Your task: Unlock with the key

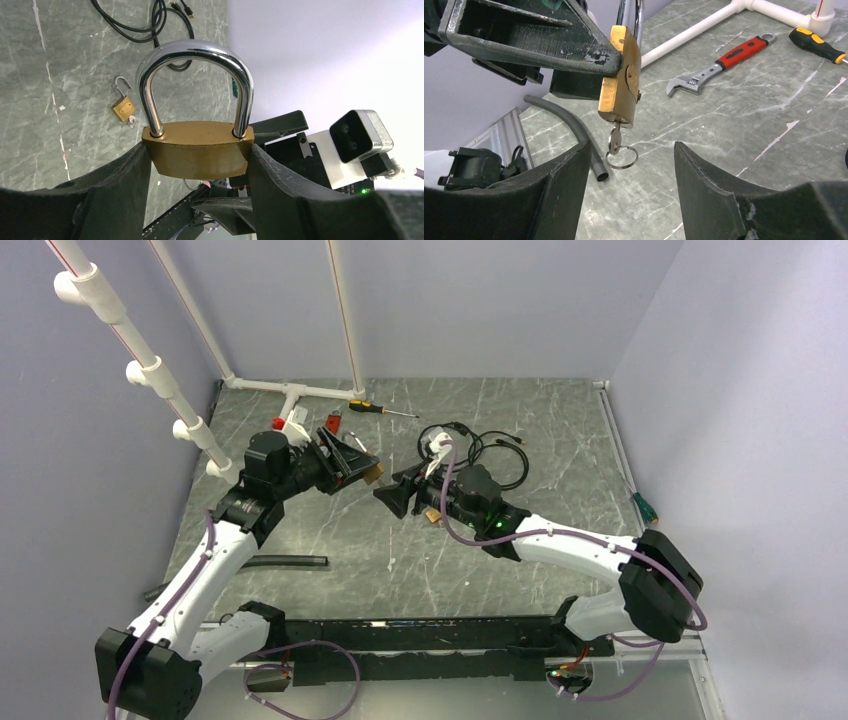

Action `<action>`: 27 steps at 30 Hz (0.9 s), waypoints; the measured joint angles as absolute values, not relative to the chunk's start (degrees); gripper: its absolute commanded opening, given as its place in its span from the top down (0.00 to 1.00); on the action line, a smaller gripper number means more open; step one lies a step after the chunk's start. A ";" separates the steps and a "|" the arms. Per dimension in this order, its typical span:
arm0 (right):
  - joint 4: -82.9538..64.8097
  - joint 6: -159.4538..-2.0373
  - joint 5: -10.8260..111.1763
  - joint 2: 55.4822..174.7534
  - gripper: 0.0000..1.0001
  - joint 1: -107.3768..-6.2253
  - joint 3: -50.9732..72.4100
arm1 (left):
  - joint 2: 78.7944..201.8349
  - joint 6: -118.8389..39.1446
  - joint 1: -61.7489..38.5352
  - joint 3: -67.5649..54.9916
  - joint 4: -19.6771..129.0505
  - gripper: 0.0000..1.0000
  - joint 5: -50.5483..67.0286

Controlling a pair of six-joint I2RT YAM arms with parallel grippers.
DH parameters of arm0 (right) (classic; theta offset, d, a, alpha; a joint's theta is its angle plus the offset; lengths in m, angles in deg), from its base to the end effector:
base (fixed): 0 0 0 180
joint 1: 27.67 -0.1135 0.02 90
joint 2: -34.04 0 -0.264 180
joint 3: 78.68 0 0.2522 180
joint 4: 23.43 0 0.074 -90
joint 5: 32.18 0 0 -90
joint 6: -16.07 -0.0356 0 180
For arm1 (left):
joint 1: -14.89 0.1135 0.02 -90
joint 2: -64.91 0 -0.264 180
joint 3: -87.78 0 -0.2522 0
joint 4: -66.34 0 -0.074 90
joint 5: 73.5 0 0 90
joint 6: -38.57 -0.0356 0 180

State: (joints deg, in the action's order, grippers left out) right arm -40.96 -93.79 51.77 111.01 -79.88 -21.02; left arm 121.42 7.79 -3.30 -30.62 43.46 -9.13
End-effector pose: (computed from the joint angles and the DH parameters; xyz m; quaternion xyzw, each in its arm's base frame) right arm 0.1857 0.2456 0.2839 -0.2350 0.6784 0.4395 0.5398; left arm 0.2104 -0.0854 0.3236 -0.1537 0.7837 -0.4991 0.3363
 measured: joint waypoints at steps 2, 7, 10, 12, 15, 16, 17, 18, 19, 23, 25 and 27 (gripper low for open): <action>-40.96 -93.77 52.45 111.62 0.37 -80.12 -20.45 | 121.44 8.10 -3.30 -30.64 43.70 1.00 -9.21; -40.96 -93.72 53.81 113.13 0.39 -80.54 -18.20 | 121.55 8.69 -3.30 -31.06 45.69 1.00 -9.56; -41.06 -93.50 54.66 114.04 0.41 -80.99 -16.91 | 121.70 9.43 -3.30 -31.41 46.43 1.00 -9.89; -41.15 -93.22 55.12 114.70 0.42 -81.41 -16.23 | 121.77 9.61 -3.30 -31.61 46.65 1.00 -10.26; -41.24 -92.67 56.12 115.60 0.45 -82.09 -15.49 | 121.77 9.78 -3.30 -31.63 47.00 1.00 -10.63; -41.31 -92.48 56.54 115.90 0.46 -82.24 -15.25 | 121.77 9.81 -3.30 -31.65 47.22 1.00 -10.66; -41.37 -92.37 56.91 116.14 0.48 -82.33 -15.09 | 121.77 9.87 -3.30 -31.65 47.46 1.00 -10.68; -41.57 -92.30 57.48 116.36 0.50 -82.50 -15.01 | 121.77 9.94 -3.30 -31.69 47.68 1.00 -10.68; -41.83 -92.30 57.94 116.58 0.53 -82.66 -15.01 | 121.77 10.02 -3.30 -31.85 48.05 1.00 -10.72; -42.84 -92.30 59.40 117.34 0.63 -82.76 -15.01 | 121.75 10.75 -3.30 -32.55 48.77 1.00 -10.81; -43.47 -92.30 60.23 117.65 0.64 -82.87 -15.01 | 121.77 10.96 -3.30 -32.83 48.90 1.00 -11.01; -44.06 -92.39 60.84 117.74 0.64 -82.98 -15.01 | 121.77 11.27 -3.30 -33.00 48.97 1.00 -11.11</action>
